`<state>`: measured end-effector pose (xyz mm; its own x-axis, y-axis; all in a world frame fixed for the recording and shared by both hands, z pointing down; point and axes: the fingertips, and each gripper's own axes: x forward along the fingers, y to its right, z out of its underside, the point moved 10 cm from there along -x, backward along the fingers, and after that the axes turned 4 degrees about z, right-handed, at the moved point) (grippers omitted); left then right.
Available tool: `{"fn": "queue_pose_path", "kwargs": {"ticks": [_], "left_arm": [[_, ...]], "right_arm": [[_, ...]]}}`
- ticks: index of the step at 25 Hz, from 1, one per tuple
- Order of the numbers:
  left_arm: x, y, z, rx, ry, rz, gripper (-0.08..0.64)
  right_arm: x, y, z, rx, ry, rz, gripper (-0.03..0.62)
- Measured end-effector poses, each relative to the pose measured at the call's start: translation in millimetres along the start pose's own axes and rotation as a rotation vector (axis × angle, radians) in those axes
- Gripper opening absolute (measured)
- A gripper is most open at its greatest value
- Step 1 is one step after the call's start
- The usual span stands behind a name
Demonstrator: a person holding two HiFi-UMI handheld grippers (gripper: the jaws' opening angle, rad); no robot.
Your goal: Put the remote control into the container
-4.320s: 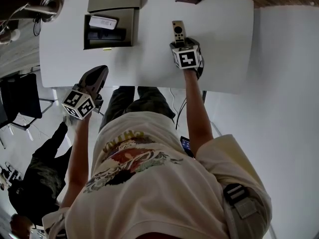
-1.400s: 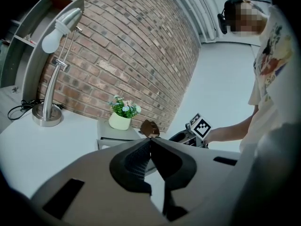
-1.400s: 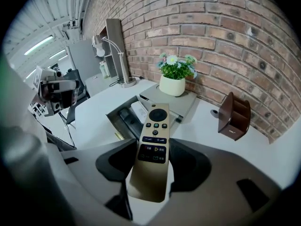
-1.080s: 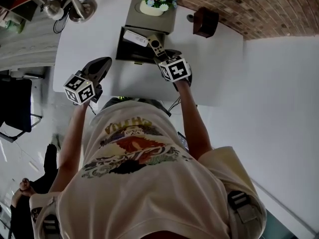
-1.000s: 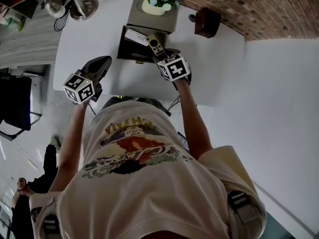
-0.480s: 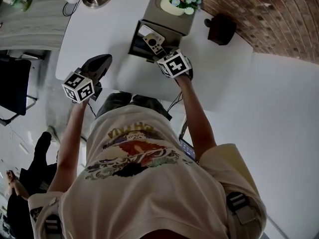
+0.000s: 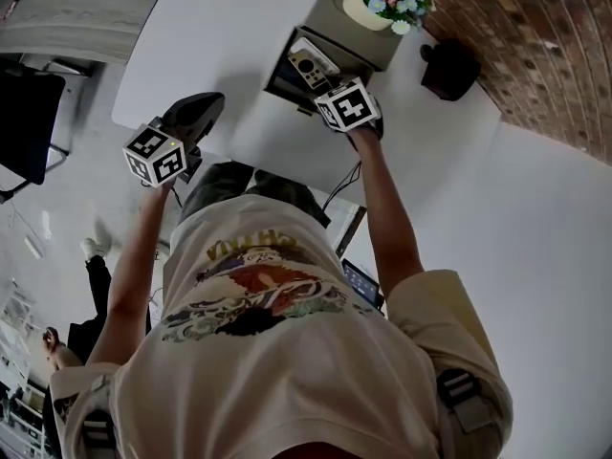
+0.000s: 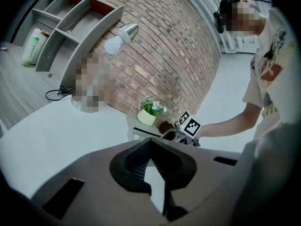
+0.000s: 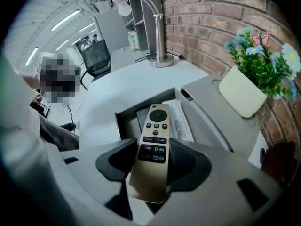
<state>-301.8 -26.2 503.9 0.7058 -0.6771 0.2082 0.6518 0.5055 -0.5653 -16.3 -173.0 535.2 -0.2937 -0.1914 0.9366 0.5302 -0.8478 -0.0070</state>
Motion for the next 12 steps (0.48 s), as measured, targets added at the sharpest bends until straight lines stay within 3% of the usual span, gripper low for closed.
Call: {"fn": "queue_pose_path", "kwargs": {"ticks": [12], "left_arm": [[-4.9, 6.9, 8.9, -0.011, 0.019, -0.023, 0.005]], "right_arm": [[9.5, 6.6, 6.2, -0.111, 0.003, -0.005, 0.218]]}}
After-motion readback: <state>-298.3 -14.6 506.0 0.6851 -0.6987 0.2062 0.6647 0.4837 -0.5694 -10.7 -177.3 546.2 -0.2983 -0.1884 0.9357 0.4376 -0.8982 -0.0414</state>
